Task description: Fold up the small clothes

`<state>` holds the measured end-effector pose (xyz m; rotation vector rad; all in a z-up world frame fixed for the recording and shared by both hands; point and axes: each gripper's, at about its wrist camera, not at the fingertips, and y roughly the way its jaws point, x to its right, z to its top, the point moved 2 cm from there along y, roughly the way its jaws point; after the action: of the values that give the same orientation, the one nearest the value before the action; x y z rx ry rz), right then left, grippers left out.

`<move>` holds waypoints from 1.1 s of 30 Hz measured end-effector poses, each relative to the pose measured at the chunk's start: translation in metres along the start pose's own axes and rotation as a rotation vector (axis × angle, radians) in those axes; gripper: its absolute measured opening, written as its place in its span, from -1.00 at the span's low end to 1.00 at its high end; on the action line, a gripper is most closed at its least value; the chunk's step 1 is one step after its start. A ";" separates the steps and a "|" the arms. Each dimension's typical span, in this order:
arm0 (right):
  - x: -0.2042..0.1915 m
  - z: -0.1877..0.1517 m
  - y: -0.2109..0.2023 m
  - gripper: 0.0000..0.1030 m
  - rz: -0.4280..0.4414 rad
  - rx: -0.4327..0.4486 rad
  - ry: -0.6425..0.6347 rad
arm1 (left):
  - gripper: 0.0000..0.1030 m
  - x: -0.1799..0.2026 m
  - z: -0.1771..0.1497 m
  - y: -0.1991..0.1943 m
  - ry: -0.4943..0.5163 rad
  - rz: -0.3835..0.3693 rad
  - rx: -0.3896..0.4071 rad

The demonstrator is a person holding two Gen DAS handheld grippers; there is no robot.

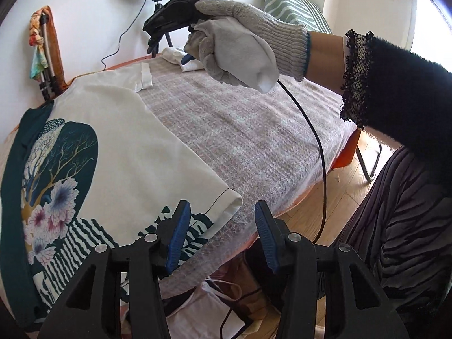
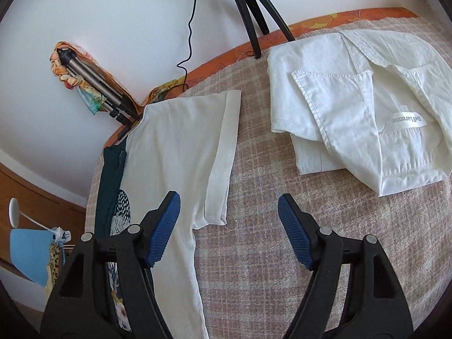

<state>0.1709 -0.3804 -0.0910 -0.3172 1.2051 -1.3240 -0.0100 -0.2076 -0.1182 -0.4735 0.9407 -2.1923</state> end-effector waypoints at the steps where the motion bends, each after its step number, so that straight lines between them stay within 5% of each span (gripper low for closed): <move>1: 0.002 0.000 0.004 0.44 0.001 -0.008 0.008 | -0.12 0.001 0.001 0.005 0.008 0.014 -0.005; 9: 0.002 -0.001 0.038 0.21 0.041 -0.081 0.061 | -0.13 -0.003 0.000 0.020 -0.024 0.067 -0.015; 12: -0.003 -0.003 0.047 0.10 0.043 -0.099 0.055 | -0.36 -0.008 0.001 0.021 -0.046 0.078 0.001; 14: -0.008 -0.004 0.051 0.09 0.046 -0.103 0.049 | -0.73 -0.012 0.002 0.022 -0.060 0.088 0.010; 17: -0.014 -0.005 0.054 -0.03 0.039 -0.097 0.044 | -0.92 -0.023 0.002 0.021 -0.114 0.064 0.017; 20: -0.017 -0.008 0.065 -0.68 0.045 -0.139 0.050 | -0.93 -0.035 0.004 0.018 -0.196 0.042 0.035; 33: -0.056 0.016 0.040 -0.91 0.056 0.019 0.014 | -0.94 -0.075 -0.003 -0.022 -0.464 0.000 0.177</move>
<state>0.2176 -0.3280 -0.0878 -0.2588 1.2042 -1.2909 0.0299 -0.1411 -0.1080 -0.8469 0.4920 -2.0137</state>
